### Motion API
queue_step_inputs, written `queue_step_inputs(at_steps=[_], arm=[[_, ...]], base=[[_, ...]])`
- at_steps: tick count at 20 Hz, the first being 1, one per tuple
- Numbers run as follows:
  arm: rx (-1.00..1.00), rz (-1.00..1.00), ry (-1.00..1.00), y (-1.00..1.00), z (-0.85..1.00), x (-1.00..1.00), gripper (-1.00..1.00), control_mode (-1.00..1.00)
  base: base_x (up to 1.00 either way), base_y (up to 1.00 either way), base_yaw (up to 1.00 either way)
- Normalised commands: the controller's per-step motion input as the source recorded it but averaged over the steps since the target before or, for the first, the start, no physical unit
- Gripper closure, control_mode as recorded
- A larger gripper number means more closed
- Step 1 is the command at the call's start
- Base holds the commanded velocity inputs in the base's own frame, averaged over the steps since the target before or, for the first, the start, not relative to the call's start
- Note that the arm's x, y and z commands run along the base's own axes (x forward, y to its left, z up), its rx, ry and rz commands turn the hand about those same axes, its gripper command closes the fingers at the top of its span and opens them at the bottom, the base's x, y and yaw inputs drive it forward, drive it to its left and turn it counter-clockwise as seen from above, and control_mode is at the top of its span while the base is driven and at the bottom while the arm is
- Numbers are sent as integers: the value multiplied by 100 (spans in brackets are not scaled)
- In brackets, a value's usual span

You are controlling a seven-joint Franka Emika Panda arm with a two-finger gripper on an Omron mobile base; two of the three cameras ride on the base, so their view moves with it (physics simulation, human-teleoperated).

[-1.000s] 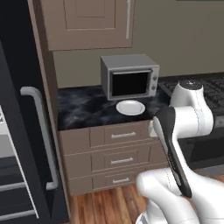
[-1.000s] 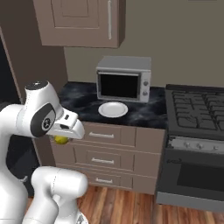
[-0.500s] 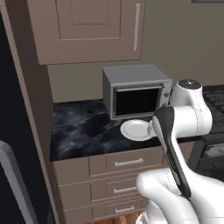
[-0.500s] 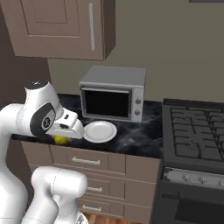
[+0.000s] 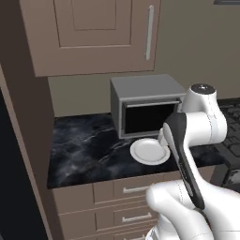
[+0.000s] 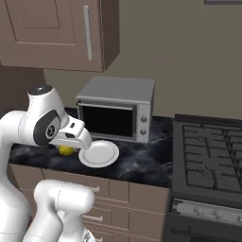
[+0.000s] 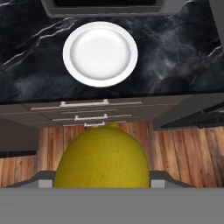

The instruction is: Pick lemon from the fridge and place it on the plate on the counter.

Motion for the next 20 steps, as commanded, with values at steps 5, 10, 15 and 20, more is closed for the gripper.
queue_step_inputs(at_steps=[5,10,15,20], arm=[[0,0,0,0,0,0,100,100],[0,0,0,0,0,0,100,100],[0,0,0,0,0,1,100,-100],[0,0,-1,0,-14,13,100,-100]], base=[[42,0,2],[60,0,0],[10,0,0],[0,0,0]])
